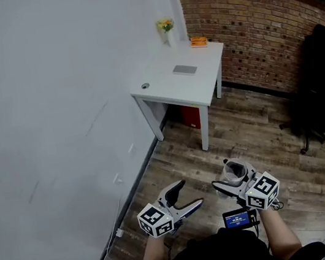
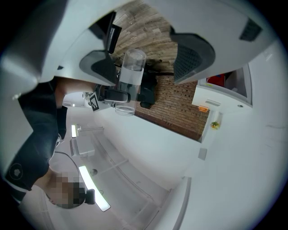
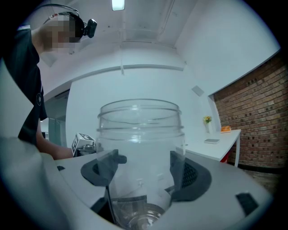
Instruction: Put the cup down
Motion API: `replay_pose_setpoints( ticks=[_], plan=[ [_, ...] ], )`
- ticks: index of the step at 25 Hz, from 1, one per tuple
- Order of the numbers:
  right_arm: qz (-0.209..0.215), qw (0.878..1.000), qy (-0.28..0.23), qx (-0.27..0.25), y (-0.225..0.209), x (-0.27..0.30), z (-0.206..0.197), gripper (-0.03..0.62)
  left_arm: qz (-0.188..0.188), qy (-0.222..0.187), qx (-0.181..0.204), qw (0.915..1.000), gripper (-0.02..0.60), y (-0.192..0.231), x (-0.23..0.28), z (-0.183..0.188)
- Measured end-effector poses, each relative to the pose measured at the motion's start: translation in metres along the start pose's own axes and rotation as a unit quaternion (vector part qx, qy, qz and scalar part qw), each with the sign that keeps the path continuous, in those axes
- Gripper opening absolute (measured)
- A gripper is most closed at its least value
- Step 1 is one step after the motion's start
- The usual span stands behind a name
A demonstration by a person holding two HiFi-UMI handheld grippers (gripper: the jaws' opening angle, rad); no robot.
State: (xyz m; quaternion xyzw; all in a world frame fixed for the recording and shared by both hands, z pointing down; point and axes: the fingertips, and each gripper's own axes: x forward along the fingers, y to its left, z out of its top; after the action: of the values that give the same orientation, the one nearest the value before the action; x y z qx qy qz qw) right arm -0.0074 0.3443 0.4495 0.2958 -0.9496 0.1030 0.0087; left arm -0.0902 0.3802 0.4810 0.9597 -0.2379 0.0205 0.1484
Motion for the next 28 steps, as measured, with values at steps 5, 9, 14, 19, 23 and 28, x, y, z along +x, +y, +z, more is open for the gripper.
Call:
replay_pose_setpoints(
  ticks=[5, 9, 14, 19, 23, 28],
  plan=[
    [0.001, 1.0, -0.001, 0.002, -0.003, -0.002, 0.001, 0.373, 0.002, 0.0, 0.0, 1.0, 0.405, 0.001, 0.002, 0.002],
    [-0.002, 1.0, -0.002, 0.004, -0.005, -0.002, 0.0, 0.373, -0.001, 0.002, 0.001, 1.0, 0.405, 0.001, 0.005, 0.001],
    [-0.004, 1.0, -0.003, 0.006, -0.008, -0.006, 0.001, 0.373, -0.003, 0.004, 0.001, 1.0, 0.405, -0.001, 0.01, 0.001],
    [-0.008, 1.0, -0.006, 0.009, -0.017, -0.014, 0.001, 0.373, -0.006, 0.008, 0.002, 0.9999, 0.405, -0.003, 0.02, 0.001],
    [-0.01, 1.0, -0.011, 0.01, -0.028, -0.023, 0.002, 0.373, -0.009, 0.013, 0.006, 0.9999, 0.405, -0.005, 0.034, 0.002],
    [-0.008, 1.0, -0.015, 0.005, -0.047, -0.032, 0.004, 0.373, -0.009, 0.019, 0.013, 0.9997, 0.405, -0.004, 0.053, 0.005]
  ],
)
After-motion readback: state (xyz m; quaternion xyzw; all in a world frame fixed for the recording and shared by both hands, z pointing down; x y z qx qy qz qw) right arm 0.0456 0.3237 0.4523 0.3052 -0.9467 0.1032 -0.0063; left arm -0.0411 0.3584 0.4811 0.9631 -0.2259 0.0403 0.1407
